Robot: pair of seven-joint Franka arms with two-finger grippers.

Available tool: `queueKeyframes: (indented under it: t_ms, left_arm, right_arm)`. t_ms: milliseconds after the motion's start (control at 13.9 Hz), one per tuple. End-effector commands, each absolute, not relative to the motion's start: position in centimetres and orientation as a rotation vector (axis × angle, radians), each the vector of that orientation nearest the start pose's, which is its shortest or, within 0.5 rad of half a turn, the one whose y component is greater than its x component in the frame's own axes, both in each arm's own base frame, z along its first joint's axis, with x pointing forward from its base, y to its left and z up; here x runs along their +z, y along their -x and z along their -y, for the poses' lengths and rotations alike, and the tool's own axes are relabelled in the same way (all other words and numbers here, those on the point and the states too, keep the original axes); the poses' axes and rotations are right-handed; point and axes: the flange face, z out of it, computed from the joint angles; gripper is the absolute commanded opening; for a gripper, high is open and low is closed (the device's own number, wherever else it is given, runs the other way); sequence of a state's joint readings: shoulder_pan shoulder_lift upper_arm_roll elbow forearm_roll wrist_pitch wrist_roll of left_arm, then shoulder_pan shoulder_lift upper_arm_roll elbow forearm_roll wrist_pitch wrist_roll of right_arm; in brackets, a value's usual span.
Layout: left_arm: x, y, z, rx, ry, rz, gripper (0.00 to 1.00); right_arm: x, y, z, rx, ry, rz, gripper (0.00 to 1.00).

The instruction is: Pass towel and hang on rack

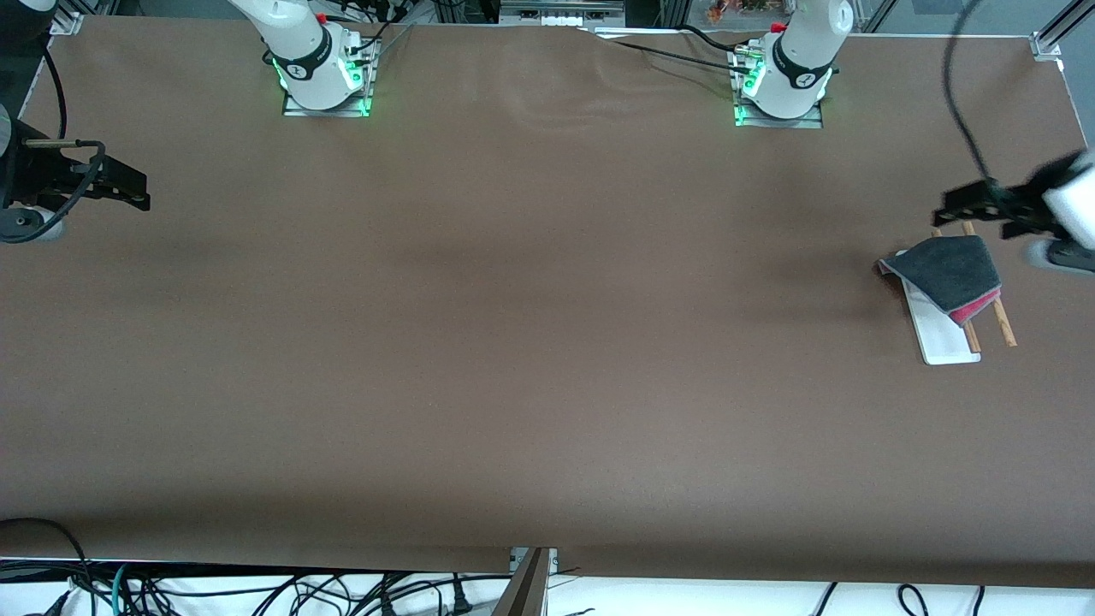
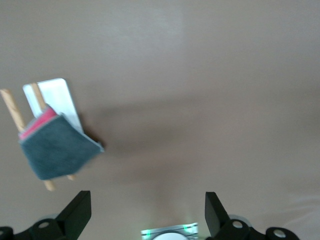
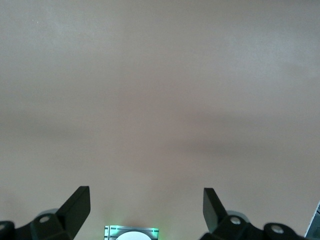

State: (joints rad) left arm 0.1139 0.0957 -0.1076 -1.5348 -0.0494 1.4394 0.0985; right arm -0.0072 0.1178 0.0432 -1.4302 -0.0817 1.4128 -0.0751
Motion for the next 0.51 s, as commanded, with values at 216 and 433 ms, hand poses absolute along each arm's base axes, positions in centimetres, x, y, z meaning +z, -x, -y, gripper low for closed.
queueKeyframes:
  t_ms: [216,433]
  left_arm:
    - [56.4,-52.2,-0.2,0.191,3.154,-0.086,1.0]
    - [56.9,-52.2,-1.0,0.156,3.097,0.0,1.0]
  right_arm:
    - [61.0,-57.2,-1.2,0.208,3.19,0.192,1.0]
    - [61.1,-57.2,-1.2,0.209,3.191,0.192,1.0]
